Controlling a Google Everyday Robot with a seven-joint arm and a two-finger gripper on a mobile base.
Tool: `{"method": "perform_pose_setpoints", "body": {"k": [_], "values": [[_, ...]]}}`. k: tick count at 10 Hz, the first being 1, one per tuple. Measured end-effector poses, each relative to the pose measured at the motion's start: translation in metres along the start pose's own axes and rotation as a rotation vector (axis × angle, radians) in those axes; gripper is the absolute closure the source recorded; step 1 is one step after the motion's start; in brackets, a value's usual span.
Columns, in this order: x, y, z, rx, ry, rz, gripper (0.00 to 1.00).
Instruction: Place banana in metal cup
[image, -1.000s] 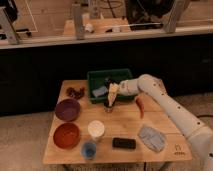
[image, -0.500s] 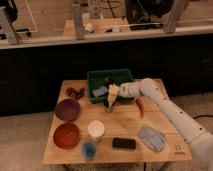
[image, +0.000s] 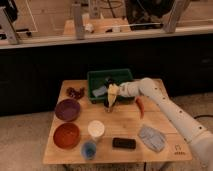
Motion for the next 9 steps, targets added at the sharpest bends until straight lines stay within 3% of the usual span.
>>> {"method": "perform_pose_setpoints", "body": {"k": [6, 8, 9], "values": [[0.0, 0.001, -0.001, -0.006, 0.0, 0.004, 0.2], [0.007, 0.011, -0.014, -0.057, 0.018, 0.049, 0.2], [0.014, 0.022, -0.031, -0.098, 0.033, 0.091, 0.2]]}}
